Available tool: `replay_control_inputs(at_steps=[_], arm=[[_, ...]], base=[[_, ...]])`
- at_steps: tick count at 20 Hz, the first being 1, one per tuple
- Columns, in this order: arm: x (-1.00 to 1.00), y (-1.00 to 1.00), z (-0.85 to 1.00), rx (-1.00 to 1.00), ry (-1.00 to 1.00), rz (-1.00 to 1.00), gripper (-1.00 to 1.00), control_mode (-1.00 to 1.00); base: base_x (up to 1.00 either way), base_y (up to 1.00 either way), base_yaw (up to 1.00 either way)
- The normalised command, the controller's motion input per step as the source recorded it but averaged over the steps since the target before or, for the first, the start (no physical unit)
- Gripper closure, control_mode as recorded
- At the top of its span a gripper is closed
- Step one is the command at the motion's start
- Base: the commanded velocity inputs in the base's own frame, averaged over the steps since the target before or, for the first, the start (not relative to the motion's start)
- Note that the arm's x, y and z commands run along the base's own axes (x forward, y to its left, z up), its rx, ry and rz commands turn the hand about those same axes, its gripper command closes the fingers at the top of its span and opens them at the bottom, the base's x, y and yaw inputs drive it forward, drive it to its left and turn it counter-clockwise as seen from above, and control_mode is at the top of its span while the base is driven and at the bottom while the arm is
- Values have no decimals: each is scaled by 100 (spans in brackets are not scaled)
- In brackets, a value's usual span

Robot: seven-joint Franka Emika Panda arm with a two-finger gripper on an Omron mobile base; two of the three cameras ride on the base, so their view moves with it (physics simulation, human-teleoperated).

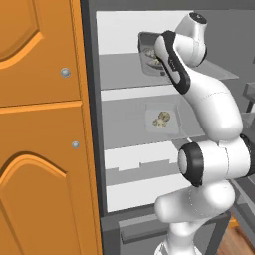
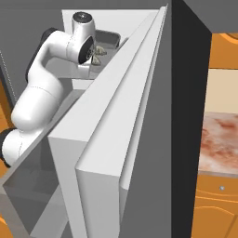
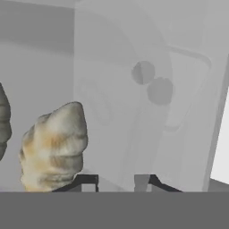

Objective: Place two dumplings into each of the tupperware containers and then place the containers in the fridge.

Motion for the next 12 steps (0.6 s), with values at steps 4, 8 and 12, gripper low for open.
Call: replay_control_inputs(at_steps=[4, 8, 12], arm=[[3, 0, -18, 0, -5, 0, -100, -100], [0, 0, -29, 0, -15, 0, -100, -100], [0, 0, -31, 2, -22, 0, -100, -100]], base=[[0, 0, 0], [0, 0, 0], [0, 0, 0]])
